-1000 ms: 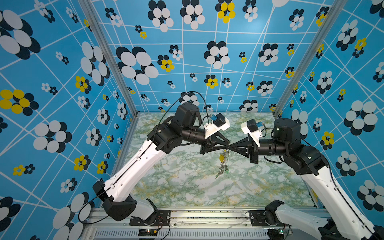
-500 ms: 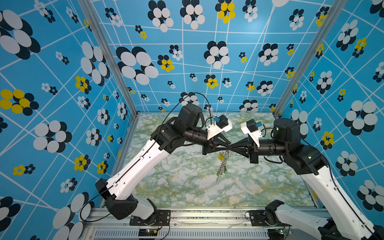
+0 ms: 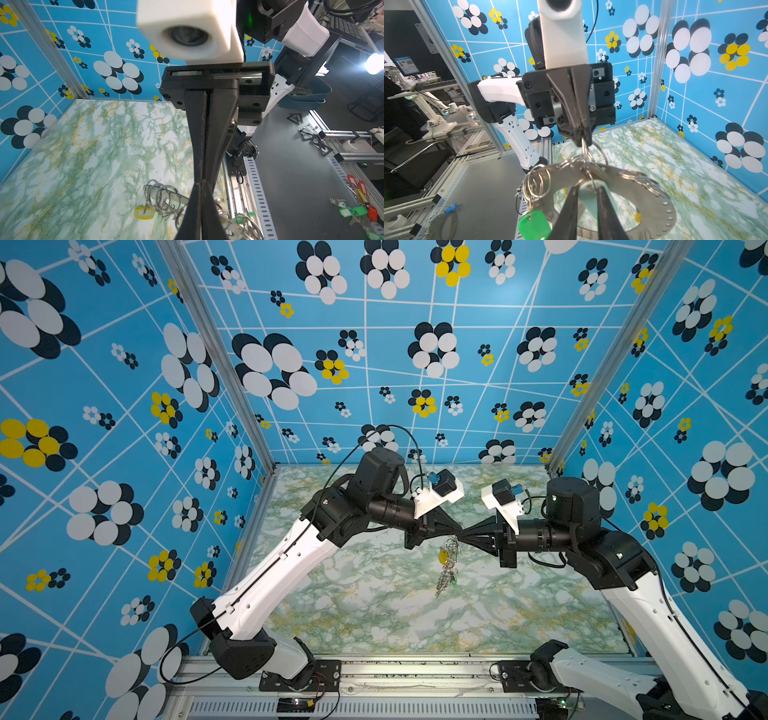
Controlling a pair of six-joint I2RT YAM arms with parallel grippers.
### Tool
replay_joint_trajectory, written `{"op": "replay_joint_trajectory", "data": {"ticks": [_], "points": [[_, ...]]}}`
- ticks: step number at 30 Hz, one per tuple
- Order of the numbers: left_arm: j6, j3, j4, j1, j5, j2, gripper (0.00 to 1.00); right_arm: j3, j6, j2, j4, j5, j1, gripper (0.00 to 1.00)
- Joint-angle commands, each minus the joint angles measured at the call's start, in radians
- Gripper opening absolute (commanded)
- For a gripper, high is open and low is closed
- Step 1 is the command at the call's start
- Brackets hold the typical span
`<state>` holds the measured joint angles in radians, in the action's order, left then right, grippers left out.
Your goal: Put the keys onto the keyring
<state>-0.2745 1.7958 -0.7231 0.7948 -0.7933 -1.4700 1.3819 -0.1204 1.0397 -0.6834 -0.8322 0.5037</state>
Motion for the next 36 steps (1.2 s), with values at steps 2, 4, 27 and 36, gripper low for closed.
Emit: {"op": "replay_joint_trajectory", "data": {"ticks": [2, 4, 27, 36], "points": [[-0.014, 0.000, -0.045, 0.022, 0.000, -0.012, 0.00, 0.045, 0.000, -0.011, 0.063, -0.003, 0.007, 0.00], [-0.009, 0.000, -0.036, 0.024, 0.000, -0.011, 0.00, 0.044, 0.000, -0.011, 0.065, 0.002, 0.006, 0.00], [0.100, -0.142, 0.262, -0.009, -0.007, 0.113, 0.00, 0.018, -0.010, -0.061, 0.060, 0.070, 0.007, 0.29], [0.235, -0.284, 0.546, -0.048, -0.033, 0.192, 0.00, -0.004, 0.001, -0.076, 0.077, 0.063, 0.007, 0.30]]}}
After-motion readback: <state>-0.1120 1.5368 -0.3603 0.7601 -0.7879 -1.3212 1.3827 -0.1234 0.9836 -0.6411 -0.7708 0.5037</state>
